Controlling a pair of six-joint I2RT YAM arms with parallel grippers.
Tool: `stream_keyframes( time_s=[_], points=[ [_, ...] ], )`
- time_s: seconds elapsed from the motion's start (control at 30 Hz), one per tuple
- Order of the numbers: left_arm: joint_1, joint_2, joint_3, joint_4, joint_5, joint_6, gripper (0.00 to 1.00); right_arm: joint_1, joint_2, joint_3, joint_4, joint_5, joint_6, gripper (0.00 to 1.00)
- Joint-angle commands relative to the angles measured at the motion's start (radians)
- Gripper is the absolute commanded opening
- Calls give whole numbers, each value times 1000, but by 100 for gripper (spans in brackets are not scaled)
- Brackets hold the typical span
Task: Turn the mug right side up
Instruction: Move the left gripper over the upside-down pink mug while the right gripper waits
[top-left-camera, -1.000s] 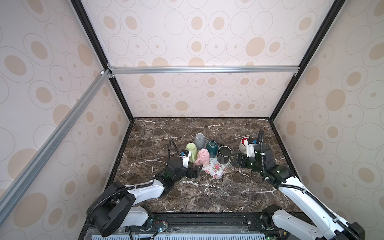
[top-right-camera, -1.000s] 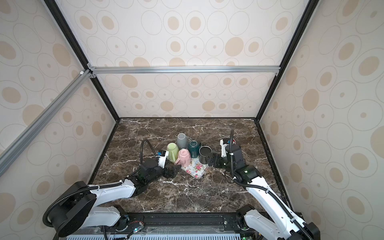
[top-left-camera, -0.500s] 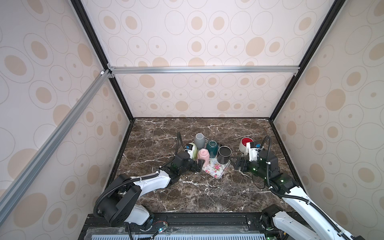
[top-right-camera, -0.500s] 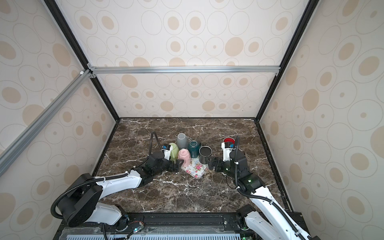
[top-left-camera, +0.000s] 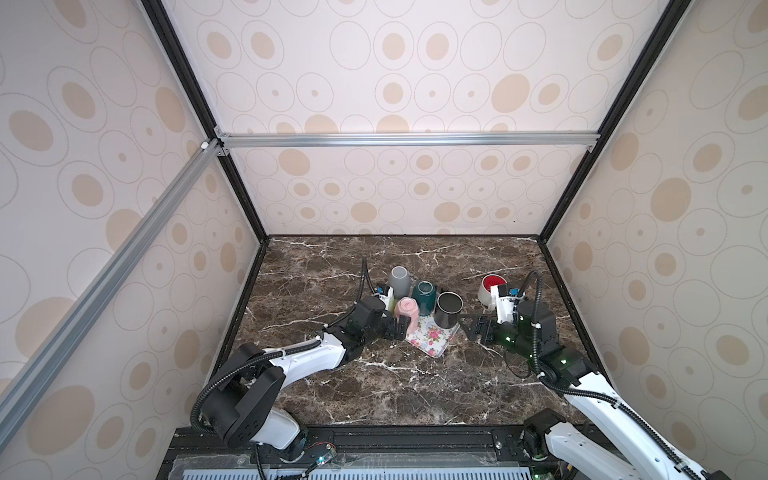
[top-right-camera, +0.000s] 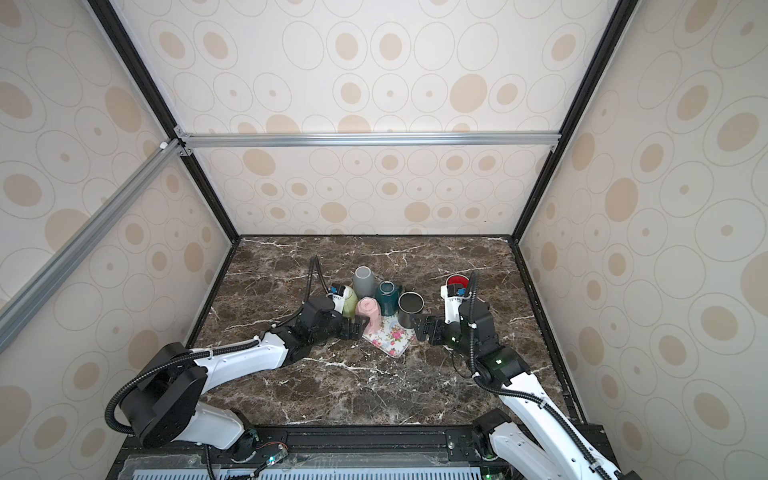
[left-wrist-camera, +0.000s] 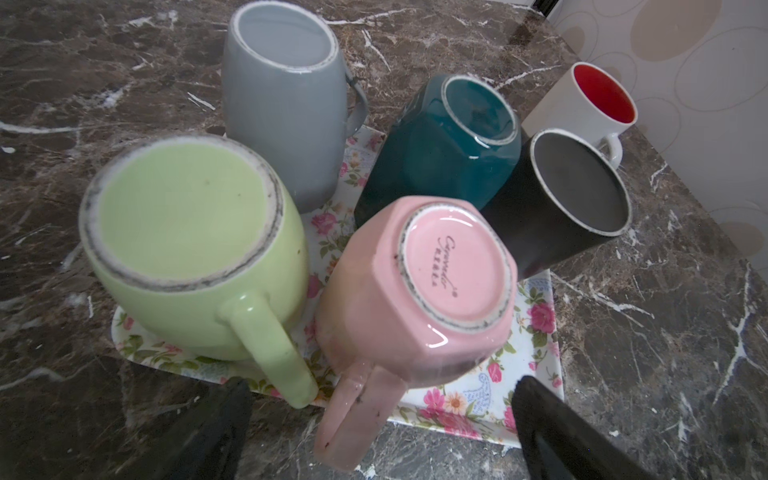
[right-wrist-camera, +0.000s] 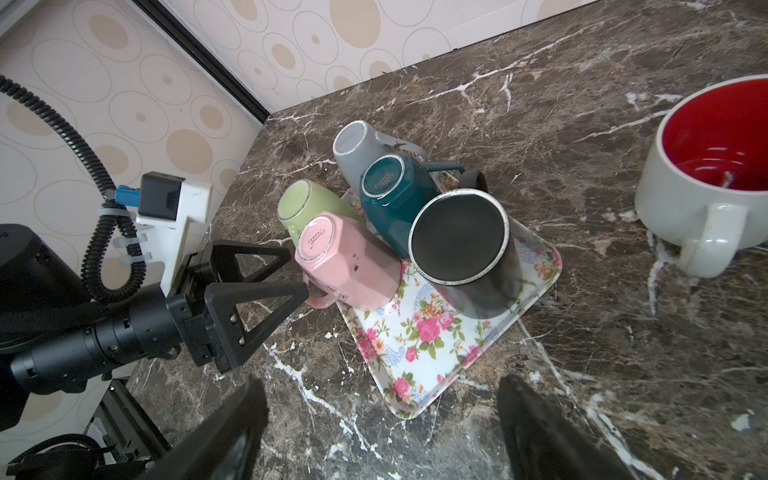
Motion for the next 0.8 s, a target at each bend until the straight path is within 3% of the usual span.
stream_keyframes(
  time_s=[0.0,0.33,0.6,0.77],
  points=[
    [-7,4,18,-33,-17,4,98,6,-43,-25,-30,0,-5,89],
    [-30,98,48,6,12,-5,98,5,-147,-88,-48,12,-17,90],
    [-101,145,84,32,58,-64,98,5,-135,-92,-56,12,0,89],
    [-124,129,91,0,15,-53,98,5,-120,-77,-84,7,13,89]
  ],
)
